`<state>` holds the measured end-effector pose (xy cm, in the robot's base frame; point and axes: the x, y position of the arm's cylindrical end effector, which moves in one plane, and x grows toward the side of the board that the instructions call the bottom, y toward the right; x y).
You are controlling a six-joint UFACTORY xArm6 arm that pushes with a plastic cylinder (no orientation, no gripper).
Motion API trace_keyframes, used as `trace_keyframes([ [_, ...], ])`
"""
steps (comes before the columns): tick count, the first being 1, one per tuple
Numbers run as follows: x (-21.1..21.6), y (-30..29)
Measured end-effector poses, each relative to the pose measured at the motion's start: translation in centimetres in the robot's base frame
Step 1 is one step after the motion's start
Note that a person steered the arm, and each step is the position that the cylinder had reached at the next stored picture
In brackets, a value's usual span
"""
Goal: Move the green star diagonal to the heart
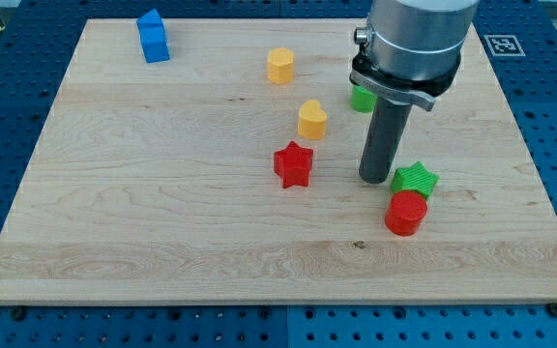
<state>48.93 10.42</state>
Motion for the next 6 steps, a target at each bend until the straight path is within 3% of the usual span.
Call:
trace_keyframes([
  [3, 1.7, 5.7],
  [6, 0.1, 6.0],
])
